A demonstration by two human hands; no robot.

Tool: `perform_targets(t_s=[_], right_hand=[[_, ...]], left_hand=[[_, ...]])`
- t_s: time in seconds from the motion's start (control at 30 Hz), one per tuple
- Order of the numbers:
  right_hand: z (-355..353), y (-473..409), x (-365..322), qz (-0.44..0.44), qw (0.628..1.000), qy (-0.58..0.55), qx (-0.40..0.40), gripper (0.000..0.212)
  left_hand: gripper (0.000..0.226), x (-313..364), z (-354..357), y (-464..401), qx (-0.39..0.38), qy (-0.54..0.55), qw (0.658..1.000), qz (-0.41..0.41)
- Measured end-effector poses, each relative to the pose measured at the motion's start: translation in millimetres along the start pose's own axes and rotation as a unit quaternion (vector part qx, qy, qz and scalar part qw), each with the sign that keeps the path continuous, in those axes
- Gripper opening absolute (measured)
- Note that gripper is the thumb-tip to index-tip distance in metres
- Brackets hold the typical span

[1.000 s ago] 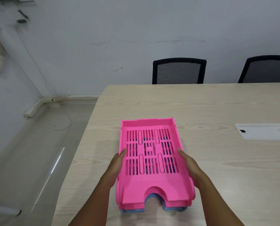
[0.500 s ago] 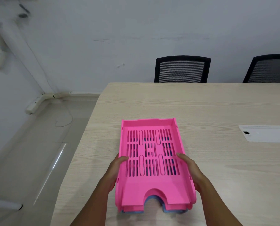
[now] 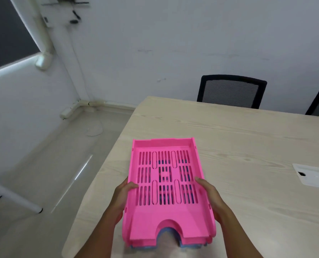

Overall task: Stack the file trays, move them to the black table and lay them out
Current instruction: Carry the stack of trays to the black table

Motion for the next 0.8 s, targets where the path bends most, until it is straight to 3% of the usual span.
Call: perform_targets(t_s=[0.4, 0.67, 0.8], right_hand=[[171.1, -34.2, -13.3, 0.011, 0.979, 0.089, -0.184, 0.037], [346.8, -49.9, 14.6, 0.049, 0.939, 0.113, -0.321, 0.039], [441.6, -49.9, 34.5, 0.057, 0.915, 0.139, -0.374, 0.051]], left_hand=[[0.028, -14.5, -140.8, 113.9, 0.180, 0.069, 0.980, 0.049], [0.027, -56.2, -264.0, 212.3, 0.315, 0.150, 0.935, 0.058], [0.027, -74.7, -331.6, 258.0, 0.369, 0.176, 0.911, 0.060]])
Point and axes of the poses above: each hand's wrist, its own y-axis away from the middle knuckle, its own z-axis out of the palm, x = y × z, the point moved 7 cm from there along -y, towards the middle knuckle, and after that the axes turned 9 degrees about -x, right-handed, at the moved point
